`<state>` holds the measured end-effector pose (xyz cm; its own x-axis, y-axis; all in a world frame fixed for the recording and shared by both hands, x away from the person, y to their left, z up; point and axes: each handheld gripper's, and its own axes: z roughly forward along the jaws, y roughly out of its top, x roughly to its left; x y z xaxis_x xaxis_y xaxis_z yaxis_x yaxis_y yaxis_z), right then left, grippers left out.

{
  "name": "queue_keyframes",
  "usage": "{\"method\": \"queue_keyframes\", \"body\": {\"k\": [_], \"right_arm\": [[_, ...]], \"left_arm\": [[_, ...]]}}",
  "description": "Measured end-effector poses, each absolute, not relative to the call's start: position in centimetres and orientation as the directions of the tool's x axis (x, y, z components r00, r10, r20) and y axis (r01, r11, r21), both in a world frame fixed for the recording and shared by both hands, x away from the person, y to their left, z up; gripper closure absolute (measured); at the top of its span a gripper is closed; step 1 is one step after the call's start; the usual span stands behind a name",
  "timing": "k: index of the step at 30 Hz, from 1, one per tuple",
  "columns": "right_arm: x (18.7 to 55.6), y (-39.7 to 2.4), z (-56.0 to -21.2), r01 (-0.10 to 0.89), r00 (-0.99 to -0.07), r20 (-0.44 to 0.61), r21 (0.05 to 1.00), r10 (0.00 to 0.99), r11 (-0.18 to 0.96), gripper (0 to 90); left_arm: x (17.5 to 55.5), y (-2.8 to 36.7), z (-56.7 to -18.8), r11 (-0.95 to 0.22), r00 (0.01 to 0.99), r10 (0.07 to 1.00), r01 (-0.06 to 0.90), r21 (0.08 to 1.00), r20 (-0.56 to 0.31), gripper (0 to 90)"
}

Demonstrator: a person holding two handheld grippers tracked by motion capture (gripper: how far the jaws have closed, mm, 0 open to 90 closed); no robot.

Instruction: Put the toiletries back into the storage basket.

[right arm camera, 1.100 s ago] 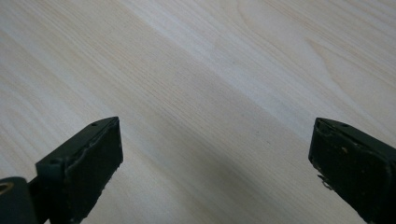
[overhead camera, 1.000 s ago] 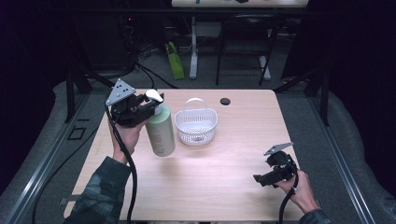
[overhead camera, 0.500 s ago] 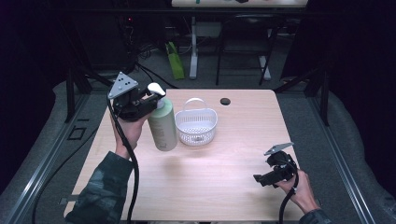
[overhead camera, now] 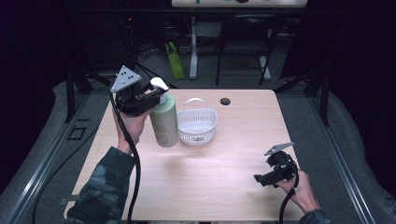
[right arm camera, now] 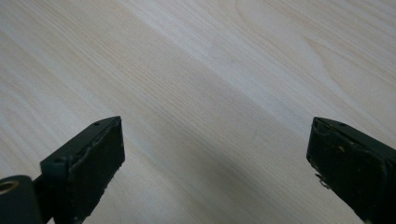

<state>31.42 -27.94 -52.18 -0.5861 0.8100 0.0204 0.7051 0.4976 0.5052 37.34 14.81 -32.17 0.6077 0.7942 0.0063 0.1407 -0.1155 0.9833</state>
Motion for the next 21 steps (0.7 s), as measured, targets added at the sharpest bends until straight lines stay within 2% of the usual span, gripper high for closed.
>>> {"method": "queue_keyframes", "body": {"k": [21], "right_arm": [[31.5,-28.1,-52.3,0.711,-0.587,0.022,0.492,0.809,0.503,2.7]], "left_arm": [[38.4,13.4,-29.7,-0.121,0.618,0.785,0.102,0.987,0.032,67.3]]}}
